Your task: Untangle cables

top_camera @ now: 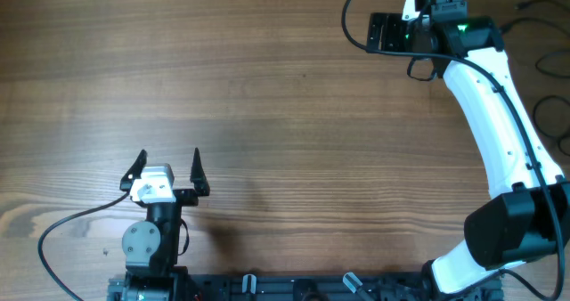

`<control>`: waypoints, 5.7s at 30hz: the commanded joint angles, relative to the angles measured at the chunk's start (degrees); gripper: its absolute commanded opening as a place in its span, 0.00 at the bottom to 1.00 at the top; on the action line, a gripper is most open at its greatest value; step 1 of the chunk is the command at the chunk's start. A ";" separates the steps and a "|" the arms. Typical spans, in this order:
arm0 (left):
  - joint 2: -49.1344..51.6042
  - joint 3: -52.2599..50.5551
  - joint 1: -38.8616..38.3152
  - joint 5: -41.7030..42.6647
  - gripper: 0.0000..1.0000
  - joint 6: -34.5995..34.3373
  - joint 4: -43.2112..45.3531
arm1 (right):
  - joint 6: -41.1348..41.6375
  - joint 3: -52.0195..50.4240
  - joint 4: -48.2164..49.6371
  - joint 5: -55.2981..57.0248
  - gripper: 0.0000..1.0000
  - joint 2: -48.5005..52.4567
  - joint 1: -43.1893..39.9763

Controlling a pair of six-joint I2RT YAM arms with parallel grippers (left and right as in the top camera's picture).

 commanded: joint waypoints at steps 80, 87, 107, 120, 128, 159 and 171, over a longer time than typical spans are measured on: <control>-0.63 -0.46 0.48 -0.35 1.00 1.05 0.20 | -8.66 -92.04 53.05 -5.46 1.00 -94.38 -9.05; -0.63 -0.46 0.48 -0.35 1.00 1.05 0.20 | -8.94 -92.50 52.81 -5.14 1.00 -95.45 -9.44; -0.63 -0.46 0.48 -0.35 1.00 1.05 0.20 | -8.72 -95.17 51.91 -8.24 1.00 -100.96 -12.79; -0.63 -0.46 0.48 -0.35 1.00 1.05 0.20 | -8.57 -95.17 47.67 -9.51 1.00 -100.98 -14.21; -0.63 -0.46 0.48 -0.35 1.00 1.05 0.20 | -8.61 -95.17 47.58 -9.51 1.00 -100.98 -14.21; -0.63 -0.46 0.48 -0.37 1.00 1.05 0.20 | -8.68 -95.17 47.28 -7.06 1.00 -100.98 -11.72; -0.63 -0.46 0.48 -0.35 1.00 1.05 0.20 | -8.79 -95.17 47.19 -6.67 1.00 -100.98 -11.74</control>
